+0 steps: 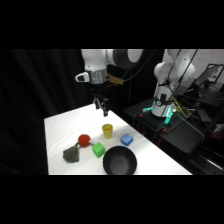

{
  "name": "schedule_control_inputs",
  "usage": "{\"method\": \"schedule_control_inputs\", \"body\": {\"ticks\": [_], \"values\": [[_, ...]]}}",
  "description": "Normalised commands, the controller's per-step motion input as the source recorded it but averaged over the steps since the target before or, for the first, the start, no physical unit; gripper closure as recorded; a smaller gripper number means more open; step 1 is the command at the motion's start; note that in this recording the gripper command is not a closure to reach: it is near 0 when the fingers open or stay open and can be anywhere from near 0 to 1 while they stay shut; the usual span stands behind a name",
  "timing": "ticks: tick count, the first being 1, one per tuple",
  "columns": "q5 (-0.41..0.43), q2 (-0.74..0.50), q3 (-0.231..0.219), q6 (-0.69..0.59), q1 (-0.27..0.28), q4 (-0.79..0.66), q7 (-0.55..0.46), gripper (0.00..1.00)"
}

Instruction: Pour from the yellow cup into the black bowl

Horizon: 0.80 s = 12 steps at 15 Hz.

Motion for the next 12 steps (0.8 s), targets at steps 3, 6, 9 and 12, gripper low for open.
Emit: {"method": "schedule_control_inputs", "body": {"ticks": [3, 6, 9, 12], "values": [[-0.005, -0.06, 0.028, -0.01, -0.002, -0.05, 0.03, 0.0], [0.083, -0.16, 0.026, 0.11, -0.01, -0.21, 0.0, 0.0], [0.181, -0.21, 0.03, 0.23, -0.013, -0.34, -0.02, 0.0], [0.229, -0.16, 0.051, 0.41, 0.007, -0.41, 0.0, 0.0]]}}
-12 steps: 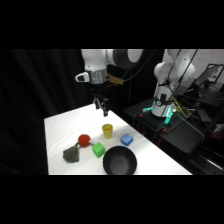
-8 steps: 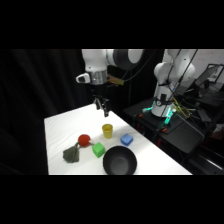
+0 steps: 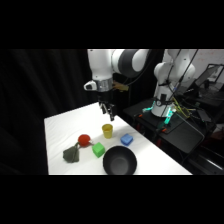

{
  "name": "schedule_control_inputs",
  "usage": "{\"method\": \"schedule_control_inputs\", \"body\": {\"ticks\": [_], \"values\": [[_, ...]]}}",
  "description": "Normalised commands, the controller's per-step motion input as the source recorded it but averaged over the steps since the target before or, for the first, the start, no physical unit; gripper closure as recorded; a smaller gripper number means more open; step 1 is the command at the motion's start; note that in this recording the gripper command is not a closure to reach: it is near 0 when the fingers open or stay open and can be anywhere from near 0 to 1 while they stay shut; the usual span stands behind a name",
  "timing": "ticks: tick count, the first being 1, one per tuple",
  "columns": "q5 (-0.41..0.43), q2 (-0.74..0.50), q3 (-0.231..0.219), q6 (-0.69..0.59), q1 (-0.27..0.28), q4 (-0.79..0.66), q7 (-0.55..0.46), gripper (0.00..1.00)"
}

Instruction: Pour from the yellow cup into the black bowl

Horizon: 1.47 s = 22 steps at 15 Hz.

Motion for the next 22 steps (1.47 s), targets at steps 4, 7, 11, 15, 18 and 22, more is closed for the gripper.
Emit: {"method": "schedule_control_inputs", "body": {"ticks": [4, 7, 11, 15, 18, 22], "values": [[0.201, -0.09, 0.06, 0.4, 0.028, -0.36, -0.01, 0.0], [0.193, -0.01, 0.052, 0.43, 0.032, -0.25, 0.01, 0.0], [0.136, 0.17, 0.047, 0.55, 0.031, -0.14, -0.01, 0.0], [-0.154, 0.25, -0.049, 0.49, 0.059, 0.0, 0.16, 0.0], [-0.319, 0.14, -0.204, 0.23, 0.115, 0.11, 0.24, 0.0], [-0.188, 0.11, -0.151, 0.06, 0.09, 0.16, 0.14, 0.0]]}}
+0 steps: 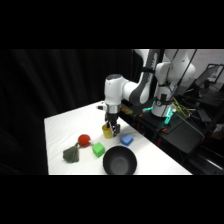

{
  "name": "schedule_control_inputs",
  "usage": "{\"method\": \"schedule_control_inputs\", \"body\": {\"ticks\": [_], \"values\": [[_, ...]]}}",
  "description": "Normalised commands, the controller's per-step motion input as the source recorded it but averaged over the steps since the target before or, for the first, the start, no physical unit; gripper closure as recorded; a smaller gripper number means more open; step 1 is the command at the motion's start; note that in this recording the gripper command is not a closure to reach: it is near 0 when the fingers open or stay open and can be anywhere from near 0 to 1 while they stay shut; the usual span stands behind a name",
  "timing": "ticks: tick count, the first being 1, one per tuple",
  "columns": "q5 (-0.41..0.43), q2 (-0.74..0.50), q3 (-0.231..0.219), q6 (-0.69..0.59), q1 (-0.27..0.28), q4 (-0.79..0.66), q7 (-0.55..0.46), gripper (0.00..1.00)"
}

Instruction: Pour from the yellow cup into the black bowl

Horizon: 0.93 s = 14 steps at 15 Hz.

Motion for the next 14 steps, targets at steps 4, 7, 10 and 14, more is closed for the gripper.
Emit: {"method": "schedule_control_inputs", "body": {"ticks": [4, 7, 10, 14], "values": [[-0.047, 0.12, -0.039, -0.04, 0.051, 0.18, 0.05, 1.0], [0.056, 0.08, 0.033, -0.13, -0.02, 0.17, -0.05, 1.0], [0.059, 0.04, 0.035, -0.14, -0.031, 0.13, -0.07, 0.63], [0.143, -0.02, 0.099, -0.16, -0.087, 0.05, -0.15, 0.12]]}}
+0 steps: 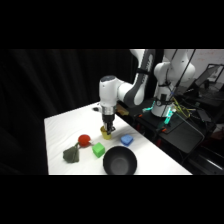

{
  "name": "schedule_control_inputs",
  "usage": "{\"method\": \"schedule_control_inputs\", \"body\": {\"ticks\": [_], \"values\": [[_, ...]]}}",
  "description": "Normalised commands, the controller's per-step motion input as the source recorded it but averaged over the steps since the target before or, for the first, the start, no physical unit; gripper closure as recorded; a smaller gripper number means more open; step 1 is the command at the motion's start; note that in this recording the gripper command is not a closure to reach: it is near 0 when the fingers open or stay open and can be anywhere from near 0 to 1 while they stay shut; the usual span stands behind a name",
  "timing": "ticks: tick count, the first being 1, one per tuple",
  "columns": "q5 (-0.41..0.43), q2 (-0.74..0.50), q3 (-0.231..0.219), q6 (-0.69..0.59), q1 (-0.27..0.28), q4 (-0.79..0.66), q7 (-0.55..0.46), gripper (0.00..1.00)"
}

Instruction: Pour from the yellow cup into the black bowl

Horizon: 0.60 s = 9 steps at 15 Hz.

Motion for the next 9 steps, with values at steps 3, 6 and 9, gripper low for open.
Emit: {"method": "schedule_control_inputs", "body": {"ticks": [3, 6, 9], "values": [[-0.049, -0.25, -0.036, -0.46, 0.081, 0.0, 0.09, 0.14], [-0.224, -0.5, -0.064, -0.59, 0.192, -0.02, 0.27, 0.12], [-0.209, -0.54, 0.048, -0.57, 0.14, 0.03, 0.25, 0.13]]}}
